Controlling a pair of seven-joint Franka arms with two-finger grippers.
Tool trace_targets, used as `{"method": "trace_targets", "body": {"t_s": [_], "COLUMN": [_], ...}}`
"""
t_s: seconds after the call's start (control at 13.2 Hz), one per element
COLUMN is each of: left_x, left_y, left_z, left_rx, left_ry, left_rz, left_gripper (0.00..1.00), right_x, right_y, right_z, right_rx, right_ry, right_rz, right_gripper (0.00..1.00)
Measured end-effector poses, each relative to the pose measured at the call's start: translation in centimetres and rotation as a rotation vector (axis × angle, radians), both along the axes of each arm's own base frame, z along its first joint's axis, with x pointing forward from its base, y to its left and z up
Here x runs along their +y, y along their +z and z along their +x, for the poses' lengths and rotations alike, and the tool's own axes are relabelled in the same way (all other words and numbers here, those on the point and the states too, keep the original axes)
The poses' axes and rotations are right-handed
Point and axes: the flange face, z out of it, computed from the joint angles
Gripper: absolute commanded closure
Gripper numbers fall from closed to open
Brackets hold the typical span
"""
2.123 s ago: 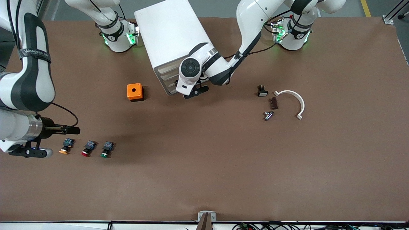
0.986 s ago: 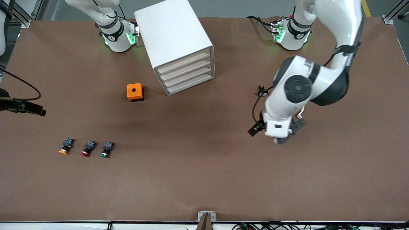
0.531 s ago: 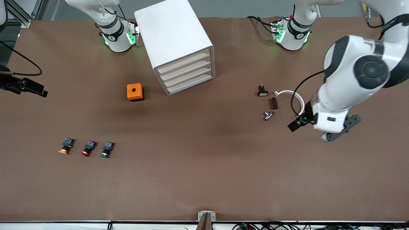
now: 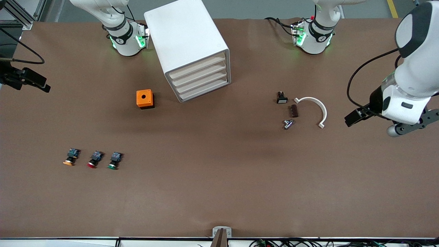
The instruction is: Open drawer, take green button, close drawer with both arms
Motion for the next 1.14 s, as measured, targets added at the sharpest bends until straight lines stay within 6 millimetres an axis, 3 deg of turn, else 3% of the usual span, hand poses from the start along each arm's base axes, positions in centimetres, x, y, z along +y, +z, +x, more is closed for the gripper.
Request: {"method": "trace_targets", "body": {"t_s": [0.15,0.53,0.83,1.14], "left_x": [0.5,4.3,3.3,2.5], "left_y": [1.9,5.4,6.2,6.7], "left_z": [-1.4,-6.3,-10.5,-11.9], "left_rx": [0.011,0.061,0.059,0.051], "left_ry": [-0.066,-0.213,-0.257,-0.294], "left_rz": [-0.002,-0.012,-0.003,0.047], "left_gripper": [0.0,0.0,0.0,0.0], "right_x": [0.0,0.0,-0.1,-0.1], "right_y": [0.4,-0.1,0.0,0.3], "right_z": [-0.3,-0.3,-0.4,-0.6], "right_rx": [-0.007,0.001,-0.004,-0.011], "right_ry": [0.0,0.0,-0.001,0.0], "right_rz": [0.0,0.001,0.001,0.001], "right_gripper": [0.0,0.0,0.0,0.0]}}
